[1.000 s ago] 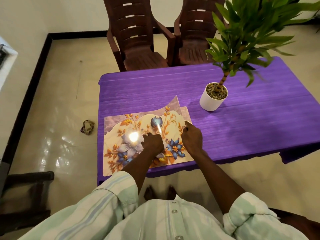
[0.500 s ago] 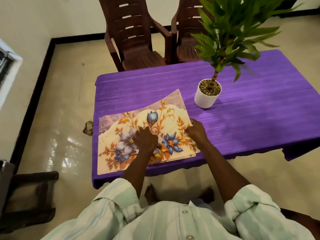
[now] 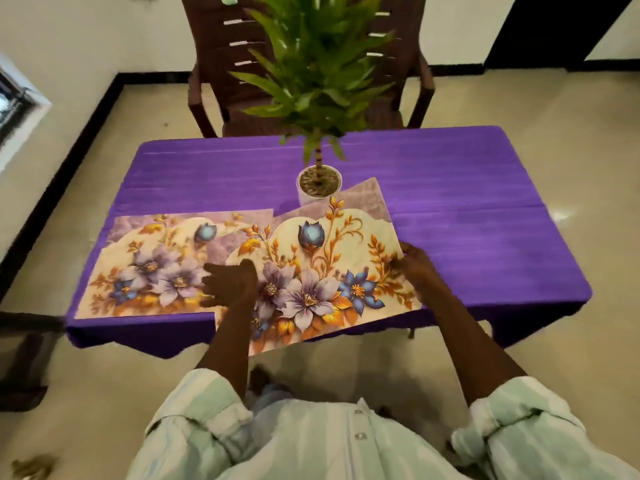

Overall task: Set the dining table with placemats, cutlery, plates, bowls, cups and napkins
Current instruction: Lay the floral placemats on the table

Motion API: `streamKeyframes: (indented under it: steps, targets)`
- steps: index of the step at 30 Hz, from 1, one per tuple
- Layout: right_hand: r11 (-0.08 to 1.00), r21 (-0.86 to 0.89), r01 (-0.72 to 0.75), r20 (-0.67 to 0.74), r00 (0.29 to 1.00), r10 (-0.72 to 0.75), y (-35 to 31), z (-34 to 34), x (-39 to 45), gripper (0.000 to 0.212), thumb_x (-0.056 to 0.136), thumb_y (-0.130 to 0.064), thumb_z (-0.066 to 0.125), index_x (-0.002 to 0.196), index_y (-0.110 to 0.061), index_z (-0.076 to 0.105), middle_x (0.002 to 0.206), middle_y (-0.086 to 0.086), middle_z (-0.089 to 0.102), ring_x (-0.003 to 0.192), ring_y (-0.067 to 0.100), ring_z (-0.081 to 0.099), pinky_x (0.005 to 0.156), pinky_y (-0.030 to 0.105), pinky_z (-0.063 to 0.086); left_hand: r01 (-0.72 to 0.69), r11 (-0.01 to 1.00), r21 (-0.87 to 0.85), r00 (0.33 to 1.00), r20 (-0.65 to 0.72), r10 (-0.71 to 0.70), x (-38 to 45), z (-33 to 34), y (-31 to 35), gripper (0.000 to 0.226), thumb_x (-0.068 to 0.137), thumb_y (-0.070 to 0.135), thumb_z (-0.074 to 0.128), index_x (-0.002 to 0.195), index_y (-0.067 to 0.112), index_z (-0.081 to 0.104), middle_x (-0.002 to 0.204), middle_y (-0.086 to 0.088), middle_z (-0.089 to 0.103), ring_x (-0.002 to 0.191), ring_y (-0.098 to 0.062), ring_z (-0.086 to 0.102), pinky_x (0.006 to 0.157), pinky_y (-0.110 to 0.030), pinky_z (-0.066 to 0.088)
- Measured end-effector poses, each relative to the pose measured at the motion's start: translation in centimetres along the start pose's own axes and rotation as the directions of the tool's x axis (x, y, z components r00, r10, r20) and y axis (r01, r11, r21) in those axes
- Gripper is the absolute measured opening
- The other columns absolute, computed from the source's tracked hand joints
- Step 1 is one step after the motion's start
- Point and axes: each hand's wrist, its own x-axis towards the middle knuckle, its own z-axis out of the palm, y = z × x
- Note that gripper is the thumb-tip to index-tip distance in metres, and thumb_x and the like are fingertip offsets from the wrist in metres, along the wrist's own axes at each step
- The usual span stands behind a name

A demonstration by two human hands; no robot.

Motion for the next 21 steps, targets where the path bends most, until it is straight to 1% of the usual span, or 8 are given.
streamKeyframes:
  steps: [2,5,7,9,12,15,18,21]
  targets:
    - [1.0,0.023,-0.007,-0.008,1.0,0.007,0.8,-4.3,0.3,0.032,0.079,0.004,0.063,0.087,-0.024,0.074,0.084,0.002,0.076,0.082,0.023,0.071,0.08,0.04,0.058,0.023,0.998,-0.059,1.0,0.019,-0.022,-2.7,1.5,0.7,0.075,0.08,0.041,0.061,0.141,0.007,0.033,0.141,-0.021,0.045,0.132,-0.04,0.039,0.111,-0.055,0.023]
    - [0.998,0.064,-0.027,-0.071,0.997,0.031,1.3,-10.1,1.0,0.031,0.081,0.006,0.063,0.09,-0.023,0.07,0.087,0.006,0.073,0.084,0.027,0.069,0.081,0.043,0.056,-0.022,0.993,-0.113,1.0,0.008,0.023,-6.8,3.9,2.6,0.064,0.08,0.035,0.062,0.132,0.004,0.04,0.133,-0.021,0.05,0.125,-0.041,0.045,0.103,-0.052,0.035]
    - [0.995,0.089,-0.041,-0.111,0.993,0.051,1.6,-13.4,1.6,0.032,0.082,0.007,0.061,0.094,-0.021,0.067,0.085,0.006,0.07,0.077,0.024,0.066,0.073,0.037,0.056,-0.043,0.992,-0.117,0.999,-0.012,0.042,-9.1,5.1,4.2,0.064,0.079,0.031,0.061,0.132,0.003,0.04,0.134,-0.023,0.047,0.124,-0.041,0.043,0.101,-0.052,0.036]
    - [0.996,0.079,-0.039,-0.157,0.986,0.051,2.1,-16.8,2.5,0.033,0.082,0.008,0.06,0.102,-0.017,0.066,0.083,0.003,0.068,0.072,0.019,0.064,0.066,0.029,0.054,-0.065,0.977,-0.204,0.998,0.014,0.069,-10.9,6.7,5.7,0.064,0.079,0.027,0.06,0.134,0.001,0.038,0.132,-0.023,0.05,0.12,-0.042,0.048,0.098,-0.049,0.039]
    - [0.995,0.075,-0.058,-0.189,0.979,0.072,4.0,-21.6,4.8,0.04,0.079,0.012,0.058,0.114,-0.007,0.066,0.085,0.009,0.069,0.074,0.025,0.063,0.075,0.038,0.052,-0.148,0.951,-0.271,0.988,0.01,0.157,-13.3,9.3,7.8,0.049,0.083,0.022,0.058,0.123,-0.002,0.045,0.122,-0.024,0.058,0.112,-0.043,0.056,0.089,-0.045,0.045]
    - [0.992,0.03,-0.125,-0.22,0.967,0.129,5.6,-25.1,6.9,0.04,0.079,0.009,0.058,0.113,-0.011,0.068,0.092,0.011,0.072,0.08,0.028,0.066,0.08,0.044,0.054,-0.248,0.921,-0.3,0.968,-0.035,0.249,-16.3,12.0,9.9,0.037,0.083,0.017,0.056,0.114,-0.002,0.049,0.118,-0.024,0.058,0.11,-0.042,0.055,0.086,-0.044,0.043]
    - [0.989,-0.015,-0.145,-0.23,0.963,0.138,6.9,-27.4,8.5,0.034,0.081,0.005,0.06,0.108,-0.015,0.069,0.096,0.012,0.072,0.079,0.025,0.067,0.07,0.033,0.054,-0.236,0.92,-0.315,0.969,-0.006,0.246,-18.8,14.3,10.9,0.041,0.083,0.012,0.057,0.121,-0.002,0.048,0.123,-0.024,0.056,0.114,-0.042,0.053,0.092,-0.044,0.041]
    - [0.986,-0.087,-0.142,-0.221,0.968,0.12,7.7,-28.1,9.9,0.031,0.083,0.006,0.061,0.109,-0.009,0.068,0.092,0.012,0.071,0.072,0.019,0.065,0.058,0.024,0.052,-0.249,0.931,-0.266,0.962,0.044,0.27,-19.3,16.4,10.8,0.044,0.084,0.012,0.058,0.122,-0.004,0.046,0.124,-0.027,0.054,0.114,-0.043,0.052,0.094,-0.043,0.04]
